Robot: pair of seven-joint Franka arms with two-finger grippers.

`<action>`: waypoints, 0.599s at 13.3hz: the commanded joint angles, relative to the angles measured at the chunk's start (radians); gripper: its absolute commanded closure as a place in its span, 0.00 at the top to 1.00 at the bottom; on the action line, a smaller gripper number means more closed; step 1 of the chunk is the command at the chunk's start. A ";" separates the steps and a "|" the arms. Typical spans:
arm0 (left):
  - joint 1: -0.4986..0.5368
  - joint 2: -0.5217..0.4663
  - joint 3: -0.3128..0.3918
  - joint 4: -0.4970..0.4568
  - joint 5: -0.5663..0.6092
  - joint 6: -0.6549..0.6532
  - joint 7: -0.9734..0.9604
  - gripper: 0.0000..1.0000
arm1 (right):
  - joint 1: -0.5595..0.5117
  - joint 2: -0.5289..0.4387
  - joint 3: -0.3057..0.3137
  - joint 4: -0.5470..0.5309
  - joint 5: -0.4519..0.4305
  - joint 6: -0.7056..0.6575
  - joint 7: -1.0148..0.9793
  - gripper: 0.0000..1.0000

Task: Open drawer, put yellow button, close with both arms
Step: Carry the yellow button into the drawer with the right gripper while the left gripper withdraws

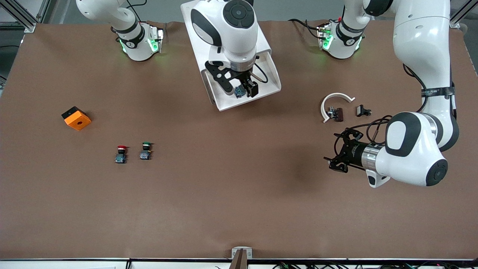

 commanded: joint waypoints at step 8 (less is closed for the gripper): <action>-0.072 -0.075 -0.010 -0.015 0.172 0.109 0.141 1.00 | -0.156 -0.126 0.002 0.096 0.035 -0.192 -0.221 1.00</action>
